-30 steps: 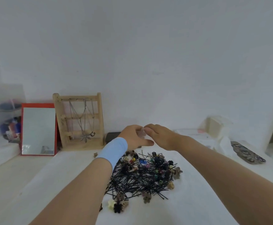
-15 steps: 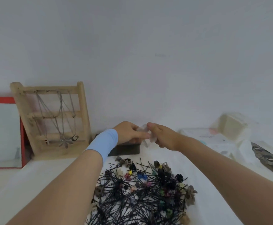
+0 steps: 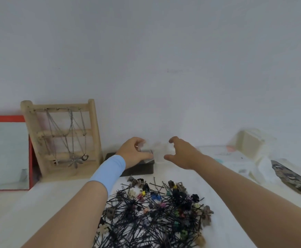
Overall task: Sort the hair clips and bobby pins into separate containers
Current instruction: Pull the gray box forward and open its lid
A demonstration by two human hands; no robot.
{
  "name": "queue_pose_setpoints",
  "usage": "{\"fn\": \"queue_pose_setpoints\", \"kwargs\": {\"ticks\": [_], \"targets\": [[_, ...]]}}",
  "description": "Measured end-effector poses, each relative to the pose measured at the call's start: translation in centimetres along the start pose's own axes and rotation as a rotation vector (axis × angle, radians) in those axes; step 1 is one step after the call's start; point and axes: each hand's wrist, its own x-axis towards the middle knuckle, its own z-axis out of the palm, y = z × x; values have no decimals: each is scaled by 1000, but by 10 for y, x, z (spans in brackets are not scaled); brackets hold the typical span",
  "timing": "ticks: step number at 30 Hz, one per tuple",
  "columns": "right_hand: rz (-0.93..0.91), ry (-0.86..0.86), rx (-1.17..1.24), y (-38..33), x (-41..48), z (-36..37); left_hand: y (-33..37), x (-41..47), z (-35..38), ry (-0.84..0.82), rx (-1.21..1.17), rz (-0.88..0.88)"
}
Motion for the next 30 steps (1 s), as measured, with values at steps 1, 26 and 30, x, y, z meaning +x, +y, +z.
{"fn": "queue_pose_setpoints", "kwargs": {"ticks": [1, 26, 30], "targets": [[-1, 5, -91, 1, 4, 6, -6, 3, 2, 2, 18, 15], [-28, -239, 462, -149, 2, 58, -68, -56, -88, -92, 394, -115], [-29, -304, 358, -154, -3, 69, -79, -68, -90, -174, 522, -143]]}}
